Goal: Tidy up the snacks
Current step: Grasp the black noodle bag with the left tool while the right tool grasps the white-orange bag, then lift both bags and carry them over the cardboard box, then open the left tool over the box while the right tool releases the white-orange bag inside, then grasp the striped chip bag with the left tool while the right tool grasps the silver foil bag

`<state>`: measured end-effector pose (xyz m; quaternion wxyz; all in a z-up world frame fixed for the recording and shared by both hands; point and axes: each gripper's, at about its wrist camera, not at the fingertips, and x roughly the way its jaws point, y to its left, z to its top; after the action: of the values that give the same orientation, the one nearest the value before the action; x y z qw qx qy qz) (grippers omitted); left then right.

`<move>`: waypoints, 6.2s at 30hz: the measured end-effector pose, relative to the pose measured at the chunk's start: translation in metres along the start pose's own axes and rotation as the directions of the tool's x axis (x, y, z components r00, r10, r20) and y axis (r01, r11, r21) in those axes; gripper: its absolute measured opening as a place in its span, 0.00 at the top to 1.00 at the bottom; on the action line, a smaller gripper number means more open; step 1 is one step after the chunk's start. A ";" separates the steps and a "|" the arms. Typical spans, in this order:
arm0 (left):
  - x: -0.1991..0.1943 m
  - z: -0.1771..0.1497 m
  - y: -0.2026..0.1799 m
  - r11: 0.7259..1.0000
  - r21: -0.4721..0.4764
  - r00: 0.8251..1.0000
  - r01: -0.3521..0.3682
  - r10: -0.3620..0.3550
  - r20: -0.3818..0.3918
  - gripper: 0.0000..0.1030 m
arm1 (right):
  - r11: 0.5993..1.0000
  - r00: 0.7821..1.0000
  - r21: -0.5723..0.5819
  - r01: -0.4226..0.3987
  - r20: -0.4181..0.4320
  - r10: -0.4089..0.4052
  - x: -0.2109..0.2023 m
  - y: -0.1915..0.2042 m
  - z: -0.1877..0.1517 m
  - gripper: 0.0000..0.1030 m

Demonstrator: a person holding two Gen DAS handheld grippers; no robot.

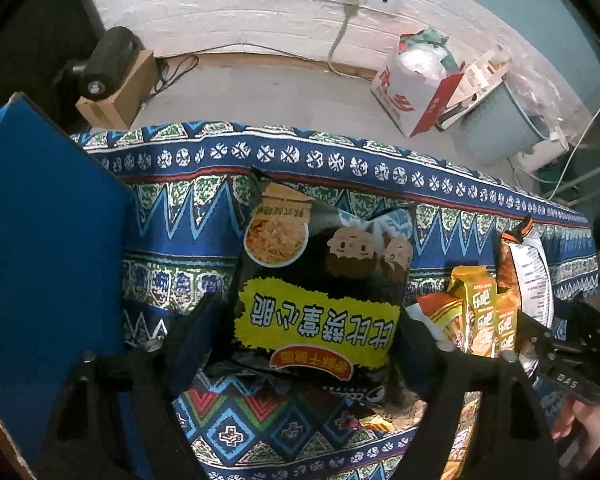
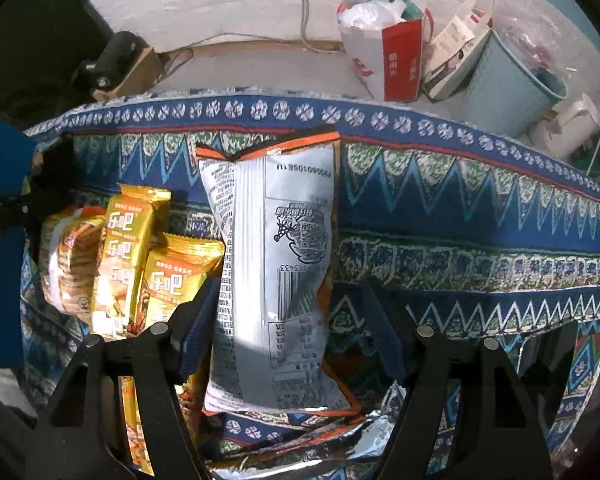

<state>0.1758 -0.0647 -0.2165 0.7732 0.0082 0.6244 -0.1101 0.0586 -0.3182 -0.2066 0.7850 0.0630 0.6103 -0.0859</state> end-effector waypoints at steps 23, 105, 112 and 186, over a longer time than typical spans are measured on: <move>-0.068 -0.018 -0.011 0.983 0.128 0.977 -0.131 0.106 0.187 0.37 | 0.994 0.987 -0.088 0.071 0.152 -0.057 -0.059 0.029 0.007 0.68; -0.177 -0.121 0.232 0.946 -0.216 0.928 -0.243 0.291 0.233 0.23 | 0.880 0.953 -0.462 -0.106 0.204 0.222 -0.110 0.342 0.022 0.68; -0.186 -0.129 0.245 0.941 -0.240 0.925 -0.239 0.296 0.238 0.23 | 0.854 0.951 -0.507 -0.120 0.187 0.245 -0.107 0.381 0.018 0.68; -0.129 -0.110 -0.045 0.934 0.300 0.972 -0.194 0.141 0.188 0.16 | 0.985 0.979 -0.129 0.115 0.185 -0.090 -0.130 0.079 -0.084 0.30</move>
<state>0.0369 -0.0713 -0.1107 0.8171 0.1764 0.5300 -0.1425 -0.0351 -0.2163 -0.1016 0.8336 -0.0314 0.5444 -0.0886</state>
